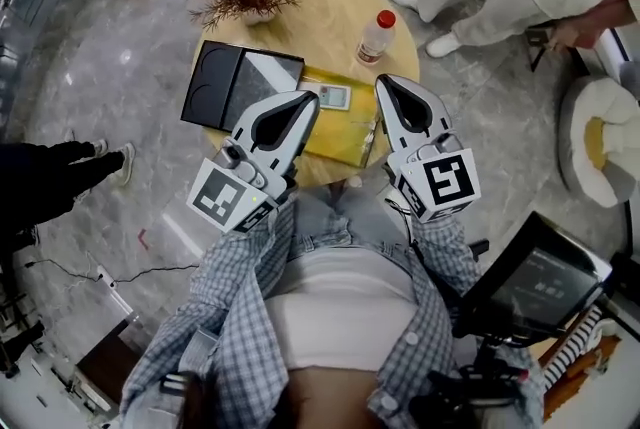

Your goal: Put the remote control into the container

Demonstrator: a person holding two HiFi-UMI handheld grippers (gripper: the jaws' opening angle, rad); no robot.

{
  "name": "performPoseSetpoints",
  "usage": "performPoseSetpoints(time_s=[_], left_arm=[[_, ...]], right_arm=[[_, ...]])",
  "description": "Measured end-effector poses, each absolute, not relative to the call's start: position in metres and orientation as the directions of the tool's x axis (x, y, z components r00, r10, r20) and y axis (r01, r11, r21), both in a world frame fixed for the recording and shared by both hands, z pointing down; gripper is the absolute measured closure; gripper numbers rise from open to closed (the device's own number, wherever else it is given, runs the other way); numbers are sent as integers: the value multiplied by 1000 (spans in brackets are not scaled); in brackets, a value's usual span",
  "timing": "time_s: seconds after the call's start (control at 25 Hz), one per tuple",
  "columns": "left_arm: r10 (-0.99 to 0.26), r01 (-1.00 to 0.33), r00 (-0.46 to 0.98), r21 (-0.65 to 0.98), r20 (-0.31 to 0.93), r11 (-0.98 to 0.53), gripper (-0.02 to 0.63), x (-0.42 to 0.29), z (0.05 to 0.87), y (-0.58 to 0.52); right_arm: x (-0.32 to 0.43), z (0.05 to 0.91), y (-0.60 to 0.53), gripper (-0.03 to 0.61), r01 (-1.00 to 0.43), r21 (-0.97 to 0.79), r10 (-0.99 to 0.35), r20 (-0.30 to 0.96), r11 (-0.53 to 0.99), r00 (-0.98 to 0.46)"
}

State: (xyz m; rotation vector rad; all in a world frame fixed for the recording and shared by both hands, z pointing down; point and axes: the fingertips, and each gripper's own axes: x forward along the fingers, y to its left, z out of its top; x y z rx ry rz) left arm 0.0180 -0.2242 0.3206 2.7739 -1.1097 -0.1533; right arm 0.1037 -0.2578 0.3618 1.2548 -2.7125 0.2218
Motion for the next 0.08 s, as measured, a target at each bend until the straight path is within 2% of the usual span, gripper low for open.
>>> performPoseSetpoints(time_s=[0.08], left_arm=[[-694,-680,720,179,-20,-711,606,21,323,-222]], right_arm=[[105,366,-257,572,-758,-86,-736,192,647,-649]])
